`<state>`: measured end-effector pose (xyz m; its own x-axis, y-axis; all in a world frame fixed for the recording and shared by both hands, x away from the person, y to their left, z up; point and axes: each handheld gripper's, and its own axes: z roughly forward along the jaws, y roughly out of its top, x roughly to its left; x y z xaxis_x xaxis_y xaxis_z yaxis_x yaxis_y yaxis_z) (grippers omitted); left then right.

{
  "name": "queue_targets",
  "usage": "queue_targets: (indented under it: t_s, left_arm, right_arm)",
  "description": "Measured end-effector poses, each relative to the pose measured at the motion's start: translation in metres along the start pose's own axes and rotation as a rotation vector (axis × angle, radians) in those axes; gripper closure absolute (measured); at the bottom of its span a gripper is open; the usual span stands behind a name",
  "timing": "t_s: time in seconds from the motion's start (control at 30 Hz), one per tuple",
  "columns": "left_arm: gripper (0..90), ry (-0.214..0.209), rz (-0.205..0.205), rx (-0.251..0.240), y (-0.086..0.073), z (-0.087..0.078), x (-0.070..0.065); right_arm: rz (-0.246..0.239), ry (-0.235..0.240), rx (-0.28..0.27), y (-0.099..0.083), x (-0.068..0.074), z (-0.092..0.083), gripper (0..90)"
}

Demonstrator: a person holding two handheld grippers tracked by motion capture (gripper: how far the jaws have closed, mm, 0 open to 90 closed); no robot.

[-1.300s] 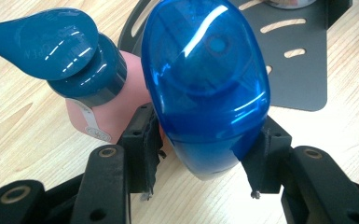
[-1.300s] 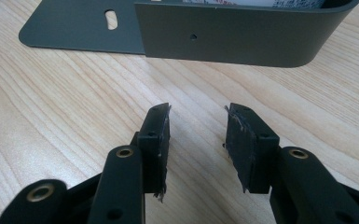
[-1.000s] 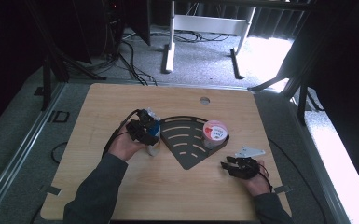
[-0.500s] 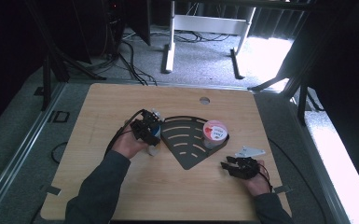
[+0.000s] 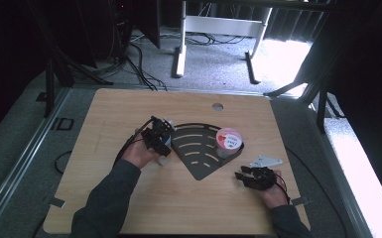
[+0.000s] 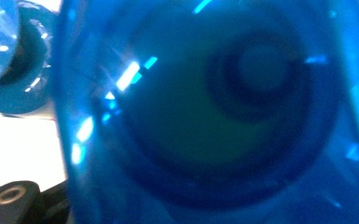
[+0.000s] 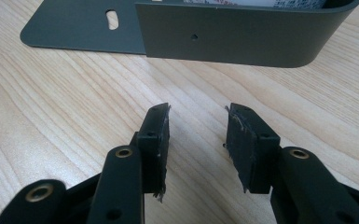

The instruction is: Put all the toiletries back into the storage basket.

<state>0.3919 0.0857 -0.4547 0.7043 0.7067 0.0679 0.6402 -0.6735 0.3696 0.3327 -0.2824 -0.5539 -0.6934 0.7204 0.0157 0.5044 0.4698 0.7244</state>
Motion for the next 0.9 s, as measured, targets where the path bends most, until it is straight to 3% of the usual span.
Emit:
queue_targets:
  t_s: [0.9]
  left_arm:
    - [53.5,-0.026,-0.015,0.009,-0.0025,0.0099,0.0019]
  right_arm:
    - [0.002,0.002,-0.002,-0.0001,-0.0003,0.0001,58.8]
